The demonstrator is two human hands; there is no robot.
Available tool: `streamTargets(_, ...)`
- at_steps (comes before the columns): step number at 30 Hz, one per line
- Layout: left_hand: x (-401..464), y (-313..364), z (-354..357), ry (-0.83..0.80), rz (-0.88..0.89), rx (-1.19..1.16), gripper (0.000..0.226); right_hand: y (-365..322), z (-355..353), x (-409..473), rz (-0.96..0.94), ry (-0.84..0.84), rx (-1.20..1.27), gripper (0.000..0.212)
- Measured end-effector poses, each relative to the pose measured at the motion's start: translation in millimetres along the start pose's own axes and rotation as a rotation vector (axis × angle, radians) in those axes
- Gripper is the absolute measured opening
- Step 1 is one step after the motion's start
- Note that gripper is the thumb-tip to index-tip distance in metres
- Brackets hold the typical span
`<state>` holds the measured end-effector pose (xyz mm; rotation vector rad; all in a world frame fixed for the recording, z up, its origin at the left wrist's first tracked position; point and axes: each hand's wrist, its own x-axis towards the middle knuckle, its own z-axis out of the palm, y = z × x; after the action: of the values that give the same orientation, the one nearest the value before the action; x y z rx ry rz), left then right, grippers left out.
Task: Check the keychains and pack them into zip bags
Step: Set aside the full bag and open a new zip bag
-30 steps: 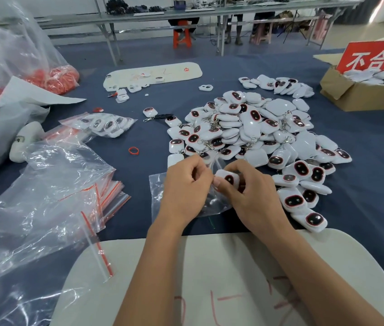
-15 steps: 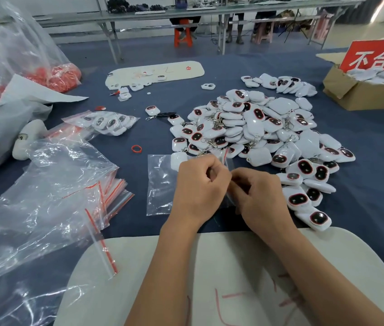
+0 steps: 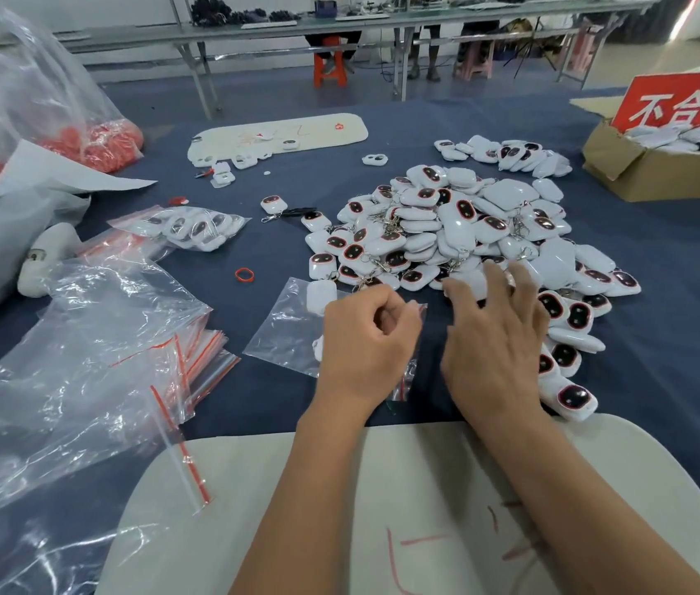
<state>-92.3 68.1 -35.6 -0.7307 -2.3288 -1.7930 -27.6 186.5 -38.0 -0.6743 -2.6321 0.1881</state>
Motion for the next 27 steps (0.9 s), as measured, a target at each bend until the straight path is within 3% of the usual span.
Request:
streamTargets(1, -1, 2, 6, -0.043, -0.045, -0.013, 0.031, -3, 0, 1, 0.001, -0.109, -0.067, 0.058)
streamTargets(3, -4, 4, 18, -0.129, -0.130, -0.009, 0.033, -6, -1, 0, -0.030, -0.153, -0.050, 0.055)
streamTargets(6, -5, 1, 22, -0.117, -0.224, 0.000, 0.036, 0, -2, -1, -0.037, -0.047, 0.049, 0.043)
streamTargets(9, -1, -4, 16, 0.029, -0.311, -0.012, 0.029, -1, 0, -2, -0.040, 0.018, 0.099, 0.023)
streamTargets(13, 0, -2, 10, 0.114, -0.362, -0.152, 0.027, -5, 2, -6, -0.084, 0.224, 0.474, 0.022)
streamTargets(19, 5, -1, 5, 0.013, -0.341, -0.231, 0.029, 6, 8, 1, -0.006, -0.178, 1.021, 0.018)
streamTargets(23, 5, -6, 1, -0.082, -0.331, -0.262, 0.008, 7, 9, 3, 0.034, -0.259, 1.206, 0.029)
streamTargets(27, 6, -9, 1, -0.073, -0.369, -0.209, 0.013, 10, 13, 4, 0.072, -0.261, 1.188, 0.017)
